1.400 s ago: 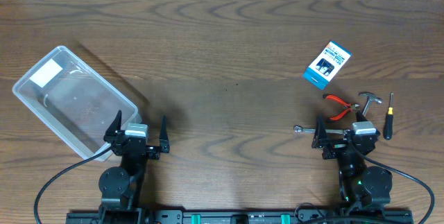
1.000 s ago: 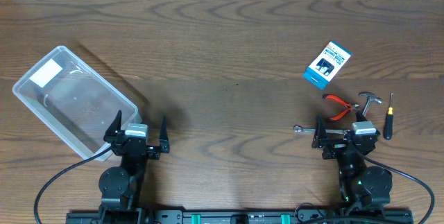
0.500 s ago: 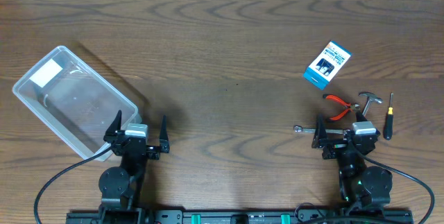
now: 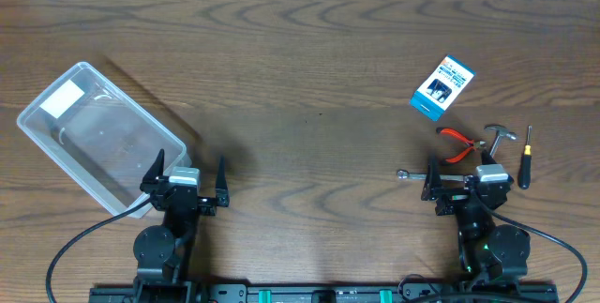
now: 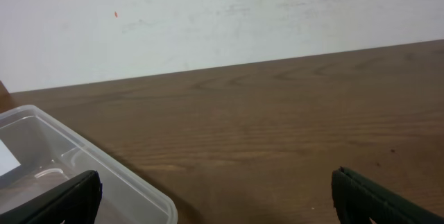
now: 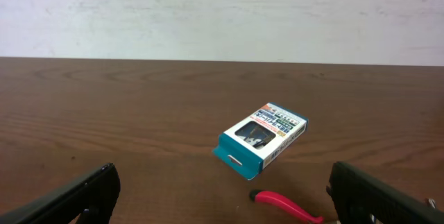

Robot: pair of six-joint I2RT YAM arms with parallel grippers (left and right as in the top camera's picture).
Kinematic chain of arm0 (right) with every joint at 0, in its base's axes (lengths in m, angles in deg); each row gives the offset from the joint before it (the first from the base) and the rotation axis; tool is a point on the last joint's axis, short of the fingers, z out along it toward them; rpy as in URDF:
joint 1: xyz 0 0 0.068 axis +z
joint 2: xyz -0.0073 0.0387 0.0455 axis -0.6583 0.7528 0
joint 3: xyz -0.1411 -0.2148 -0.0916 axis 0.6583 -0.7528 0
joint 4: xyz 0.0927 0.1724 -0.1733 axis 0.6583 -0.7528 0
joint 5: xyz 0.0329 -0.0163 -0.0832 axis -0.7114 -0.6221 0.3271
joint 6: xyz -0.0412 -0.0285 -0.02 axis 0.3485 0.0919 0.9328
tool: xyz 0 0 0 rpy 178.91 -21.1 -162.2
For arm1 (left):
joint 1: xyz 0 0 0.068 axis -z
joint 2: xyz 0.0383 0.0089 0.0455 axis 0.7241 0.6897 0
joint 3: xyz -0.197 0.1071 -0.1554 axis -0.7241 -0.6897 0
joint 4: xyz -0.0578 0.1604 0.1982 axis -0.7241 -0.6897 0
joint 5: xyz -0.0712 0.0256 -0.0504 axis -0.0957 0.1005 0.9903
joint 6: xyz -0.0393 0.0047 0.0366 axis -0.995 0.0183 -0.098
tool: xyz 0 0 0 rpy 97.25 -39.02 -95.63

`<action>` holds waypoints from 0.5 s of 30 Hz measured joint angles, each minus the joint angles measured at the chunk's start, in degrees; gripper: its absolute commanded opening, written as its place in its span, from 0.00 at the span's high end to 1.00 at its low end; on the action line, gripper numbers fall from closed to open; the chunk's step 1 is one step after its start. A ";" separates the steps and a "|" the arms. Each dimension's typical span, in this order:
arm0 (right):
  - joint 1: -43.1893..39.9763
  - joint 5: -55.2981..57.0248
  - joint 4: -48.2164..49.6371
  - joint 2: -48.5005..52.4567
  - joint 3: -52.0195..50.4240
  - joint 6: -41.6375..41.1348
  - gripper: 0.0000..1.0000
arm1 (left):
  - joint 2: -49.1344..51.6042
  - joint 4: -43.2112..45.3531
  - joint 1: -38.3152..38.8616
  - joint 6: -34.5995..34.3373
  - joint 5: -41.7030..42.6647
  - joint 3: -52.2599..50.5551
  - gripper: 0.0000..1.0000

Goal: Pack container

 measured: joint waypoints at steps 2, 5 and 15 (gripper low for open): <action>0.00 0.00 0.00 0.00 0.00 0.00 0.01 | 0.00 0.00 0.00 0.00 -0.02 0.00 0.02; 0.00 0.00 0.00 0.00 0.00 0.00 0.01 | 0.00 0.00 0.00 0.00 0.00 0.00 0.02; 0.00 0.17 0.44 0.00 0.00 -0.11 0.01 | 0.00 0.00 0.00 0.00 -0.02 0.00 0.02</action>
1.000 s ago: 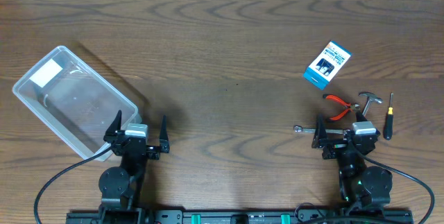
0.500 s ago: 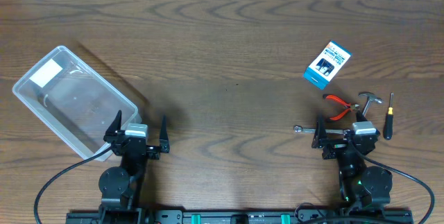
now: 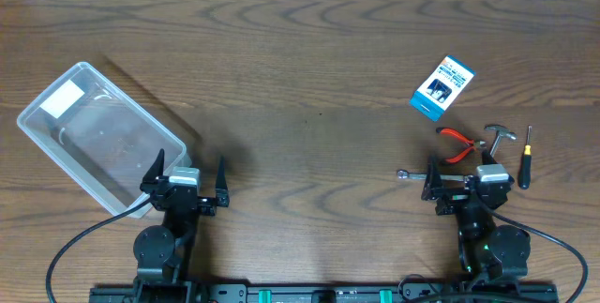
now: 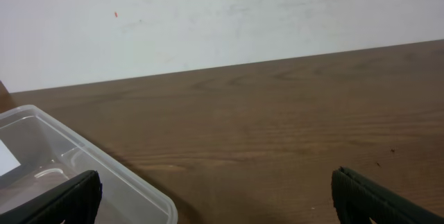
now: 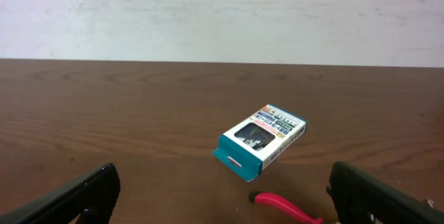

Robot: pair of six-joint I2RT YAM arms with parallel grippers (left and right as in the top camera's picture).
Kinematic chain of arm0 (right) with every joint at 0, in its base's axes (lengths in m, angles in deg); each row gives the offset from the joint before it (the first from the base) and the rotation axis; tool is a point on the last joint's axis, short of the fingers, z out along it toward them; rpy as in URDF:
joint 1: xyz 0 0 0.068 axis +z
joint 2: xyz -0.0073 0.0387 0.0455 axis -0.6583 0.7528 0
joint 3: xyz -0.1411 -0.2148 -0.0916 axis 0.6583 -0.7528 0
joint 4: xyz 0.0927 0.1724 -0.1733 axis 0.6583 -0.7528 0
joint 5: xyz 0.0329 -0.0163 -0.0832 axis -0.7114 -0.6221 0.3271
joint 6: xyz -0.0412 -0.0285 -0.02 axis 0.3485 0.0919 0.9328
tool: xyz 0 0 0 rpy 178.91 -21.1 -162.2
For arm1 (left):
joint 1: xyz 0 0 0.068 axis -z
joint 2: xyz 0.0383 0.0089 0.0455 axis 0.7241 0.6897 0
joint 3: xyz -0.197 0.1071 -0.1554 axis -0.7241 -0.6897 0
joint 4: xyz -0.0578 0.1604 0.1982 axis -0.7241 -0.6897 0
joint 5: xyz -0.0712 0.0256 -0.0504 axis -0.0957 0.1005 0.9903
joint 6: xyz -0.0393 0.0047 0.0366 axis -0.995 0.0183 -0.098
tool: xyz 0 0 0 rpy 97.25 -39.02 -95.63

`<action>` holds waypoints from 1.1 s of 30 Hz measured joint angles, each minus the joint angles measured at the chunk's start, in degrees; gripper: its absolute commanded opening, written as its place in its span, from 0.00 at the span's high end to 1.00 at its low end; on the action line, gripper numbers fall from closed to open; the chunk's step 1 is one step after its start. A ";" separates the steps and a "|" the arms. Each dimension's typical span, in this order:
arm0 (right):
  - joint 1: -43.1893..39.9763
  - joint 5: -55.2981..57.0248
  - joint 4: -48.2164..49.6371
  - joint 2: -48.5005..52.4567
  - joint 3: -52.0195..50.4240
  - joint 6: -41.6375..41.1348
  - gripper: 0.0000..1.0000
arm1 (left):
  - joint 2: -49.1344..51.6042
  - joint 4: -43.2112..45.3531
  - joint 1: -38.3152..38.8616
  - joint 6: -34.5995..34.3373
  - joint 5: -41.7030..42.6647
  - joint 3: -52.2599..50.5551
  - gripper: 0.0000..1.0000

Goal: Pack container

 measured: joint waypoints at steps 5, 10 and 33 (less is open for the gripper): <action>0.00 -1.44 1.36 0.00 0.00 -2.82 0.01 | 0.00 1.40 0.00 -2.12 0.22 -0.04 0.02; 0.00 -2.54 2.71 1.77 1.73 -6.97 0.01 | 2.34 -0.72 0.00 -11.87 0.26 2.91 0.02; 0.00 -19.96 -34.99 72.24 63.80 -7.91 0.02 | 68.87 -59.63 -4.37 -16.52 -5.55 80.08 0.02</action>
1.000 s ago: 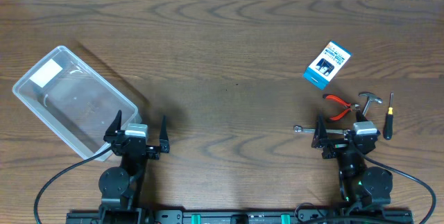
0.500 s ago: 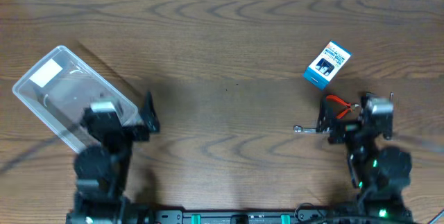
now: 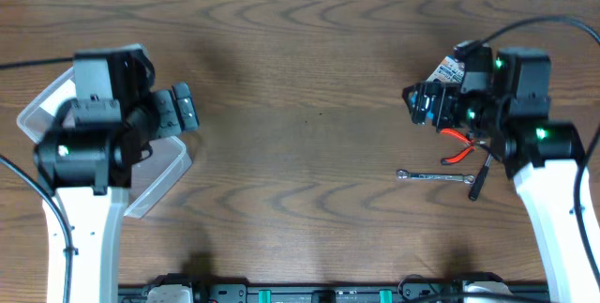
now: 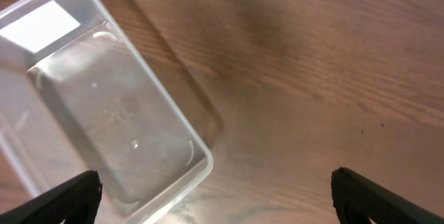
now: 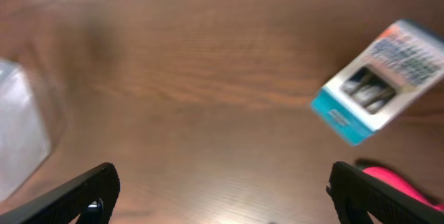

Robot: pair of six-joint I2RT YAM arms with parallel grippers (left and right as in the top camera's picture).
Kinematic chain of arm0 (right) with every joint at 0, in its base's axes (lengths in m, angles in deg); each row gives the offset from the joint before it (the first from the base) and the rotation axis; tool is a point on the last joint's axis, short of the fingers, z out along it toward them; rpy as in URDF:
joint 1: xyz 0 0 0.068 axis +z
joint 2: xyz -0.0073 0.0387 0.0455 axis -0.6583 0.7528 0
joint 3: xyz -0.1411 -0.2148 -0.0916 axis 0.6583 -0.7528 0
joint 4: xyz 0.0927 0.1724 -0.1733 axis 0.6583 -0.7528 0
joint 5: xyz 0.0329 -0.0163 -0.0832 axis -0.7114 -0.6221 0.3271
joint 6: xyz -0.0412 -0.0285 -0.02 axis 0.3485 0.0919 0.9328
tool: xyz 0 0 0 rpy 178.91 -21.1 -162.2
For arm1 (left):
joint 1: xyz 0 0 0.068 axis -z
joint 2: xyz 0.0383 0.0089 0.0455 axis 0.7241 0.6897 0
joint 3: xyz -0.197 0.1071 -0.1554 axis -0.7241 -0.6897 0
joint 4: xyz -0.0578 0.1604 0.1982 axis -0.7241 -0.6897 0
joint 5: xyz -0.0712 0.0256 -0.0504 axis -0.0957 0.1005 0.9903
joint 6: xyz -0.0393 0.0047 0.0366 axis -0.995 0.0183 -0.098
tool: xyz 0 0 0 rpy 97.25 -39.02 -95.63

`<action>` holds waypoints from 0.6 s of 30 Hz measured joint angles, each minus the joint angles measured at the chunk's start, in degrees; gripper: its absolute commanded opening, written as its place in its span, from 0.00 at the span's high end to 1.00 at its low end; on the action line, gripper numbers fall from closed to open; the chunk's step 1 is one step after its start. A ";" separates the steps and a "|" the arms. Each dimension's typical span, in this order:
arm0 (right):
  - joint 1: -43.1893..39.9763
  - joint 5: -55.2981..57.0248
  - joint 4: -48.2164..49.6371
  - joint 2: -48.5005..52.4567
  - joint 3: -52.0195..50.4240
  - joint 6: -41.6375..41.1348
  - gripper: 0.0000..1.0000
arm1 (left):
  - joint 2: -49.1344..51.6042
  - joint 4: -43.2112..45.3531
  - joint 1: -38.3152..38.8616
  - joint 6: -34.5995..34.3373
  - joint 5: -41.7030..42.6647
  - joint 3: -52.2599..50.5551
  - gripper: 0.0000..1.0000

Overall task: Pack container
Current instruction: 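Grasp the clear plastic container rim with the left gripper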

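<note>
A clear plastic container (image 4: 104, 106) lies empty at the table's left; in the overhead view its rim (image 3: 36, 115) shows around my raised left arm. My left gripper (image 4: 216, 207) hangs open above its near right corner, fingers (image 4: 69, 200) wide apart. A teal box (image 5: 378, 78) lies at the right, with my right gripper (image 5: 222, 203) open in the air left of it and empty. In the overhead view the right gripper (image 3: 424, 104) covers most of the box. Red pliers (image 3: 457, 149) and a wrench (image 3: 436, 176) lie below it.
The right arm hides the other small tools by the pliers. A red pliers handle (image 5: 406, 182) shows at the right wrist view's edge, and the container (image 5: 21, 134) far left. Brown wood table (image 3: 300, 106) stretches between both arms.
Both arms have risen from their low rest at the near edge. The left gripper now looks down on the container, the right one on the table by the teal box. Nothing was taken.
At both earlier moments the arms sat folded at the table's near edge, grippers open and level, container left, box and tools right. Now both arms stand raised over the table with open, empty grippers; the objects lie where they were.
</note>
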 measured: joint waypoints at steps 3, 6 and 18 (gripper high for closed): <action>0.02 -4.70 0.22 2.10 1.01 1.05 0.20 | 0.68 -0.55 -0.22 0.00 0.00 1.40 0.02; 0.02 -6.62 -0.02 2.56 1.01 1.57 0.48 | 1.01 0.55 -0.57 0.02 -0.09 1.40 0.13; 0.02 -4.46 -3.85 2.54 1.03 1.53 0.77 | 19.15 4.04 -9.62 -2.12 -6.97 -0.76 0.81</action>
